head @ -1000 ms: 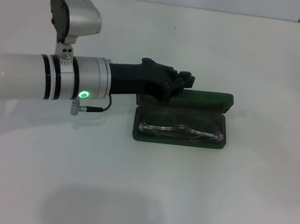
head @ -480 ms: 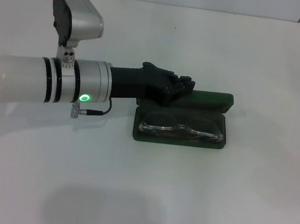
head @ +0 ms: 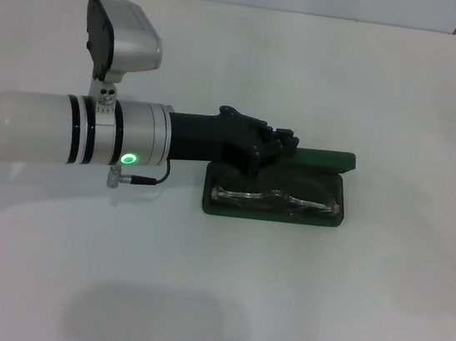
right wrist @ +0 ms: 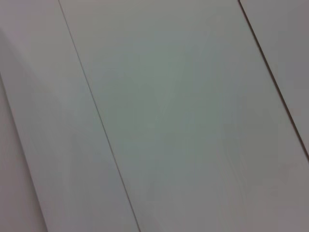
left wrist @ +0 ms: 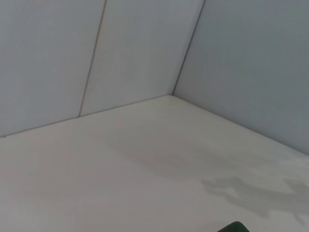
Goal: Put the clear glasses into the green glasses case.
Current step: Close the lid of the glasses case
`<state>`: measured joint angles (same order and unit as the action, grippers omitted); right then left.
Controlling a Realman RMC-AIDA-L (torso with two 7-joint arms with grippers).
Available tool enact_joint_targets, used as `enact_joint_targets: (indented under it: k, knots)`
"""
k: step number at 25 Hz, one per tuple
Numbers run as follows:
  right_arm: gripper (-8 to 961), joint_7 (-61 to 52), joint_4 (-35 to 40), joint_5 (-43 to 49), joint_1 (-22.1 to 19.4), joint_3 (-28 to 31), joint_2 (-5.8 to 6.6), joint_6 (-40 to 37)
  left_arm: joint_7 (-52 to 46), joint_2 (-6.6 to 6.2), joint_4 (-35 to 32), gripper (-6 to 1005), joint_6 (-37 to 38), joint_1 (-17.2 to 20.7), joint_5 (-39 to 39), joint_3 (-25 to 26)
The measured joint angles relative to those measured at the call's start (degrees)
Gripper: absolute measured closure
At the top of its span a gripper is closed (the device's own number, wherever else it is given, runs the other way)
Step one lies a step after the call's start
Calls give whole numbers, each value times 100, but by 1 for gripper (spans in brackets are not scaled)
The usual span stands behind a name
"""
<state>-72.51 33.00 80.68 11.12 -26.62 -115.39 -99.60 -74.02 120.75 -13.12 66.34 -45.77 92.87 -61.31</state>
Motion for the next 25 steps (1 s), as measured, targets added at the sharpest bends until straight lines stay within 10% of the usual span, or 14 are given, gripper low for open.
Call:
enact_joint_targets:
  k: [25]
  knots:
    - [801,18,-114,10,-19,37,9,22,874,-22,78,904,1039,419,6,-522]
